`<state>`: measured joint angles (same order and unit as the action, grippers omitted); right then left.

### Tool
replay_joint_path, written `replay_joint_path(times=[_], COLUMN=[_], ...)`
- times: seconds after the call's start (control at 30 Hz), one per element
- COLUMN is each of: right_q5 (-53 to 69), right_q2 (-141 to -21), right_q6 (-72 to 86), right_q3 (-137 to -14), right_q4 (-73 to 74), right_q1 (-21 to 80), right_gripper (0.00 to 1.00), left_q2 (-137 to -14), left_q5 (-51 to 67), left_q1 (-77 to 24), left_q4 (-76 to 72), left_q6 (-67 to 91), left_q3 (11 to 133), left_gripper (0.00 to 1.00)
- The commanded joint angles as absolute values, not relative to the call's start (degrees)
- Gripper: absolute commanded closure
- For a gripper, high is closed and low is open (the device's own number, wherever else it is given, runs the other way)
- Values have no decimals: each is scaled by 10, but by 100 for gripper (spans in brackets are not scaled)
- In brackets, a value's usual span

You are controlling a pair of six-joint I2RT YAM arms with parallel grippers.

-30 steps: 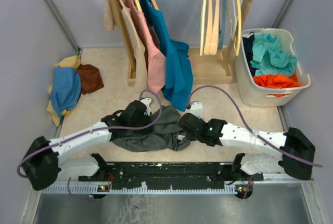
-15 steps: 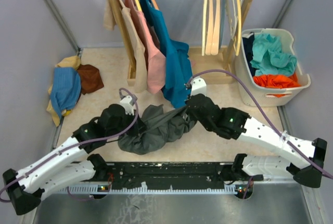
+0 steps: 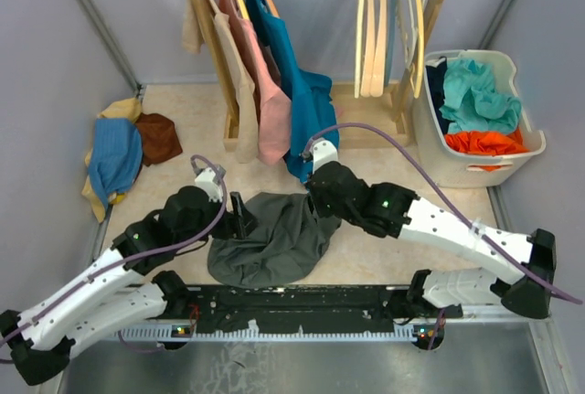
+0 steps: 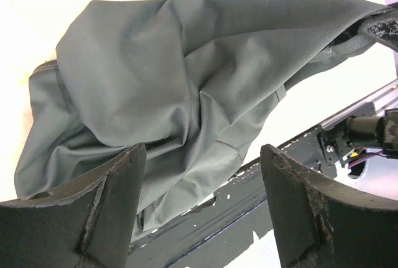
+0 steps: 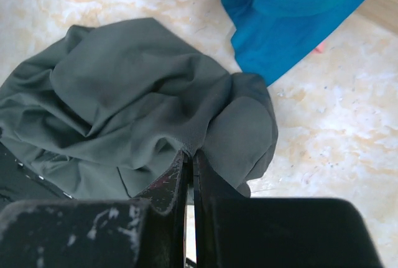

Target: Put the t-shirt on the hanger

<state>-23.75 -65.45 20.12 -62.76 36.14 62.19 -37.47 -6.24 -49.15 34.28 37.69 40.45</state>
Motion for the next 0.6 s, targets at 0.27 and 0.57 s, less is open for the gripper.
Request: replay_joint_path(times=[0.27, 0.57], right_q5=[-242, -254], right_q2=[-713, -747], right_q6=[271, 269], right_q3=[-779, -861], right_q4=[430, 462], right_q1=[626, 621], right_gripper=[100, 100], left_q2=[-482, -531], left_q5=[-50, -164], left_q1=[-534, -663], left_q4=[271, 275], left_q6=[355, 396], left_q3=[442, 478], left_gripper=[25, 26])
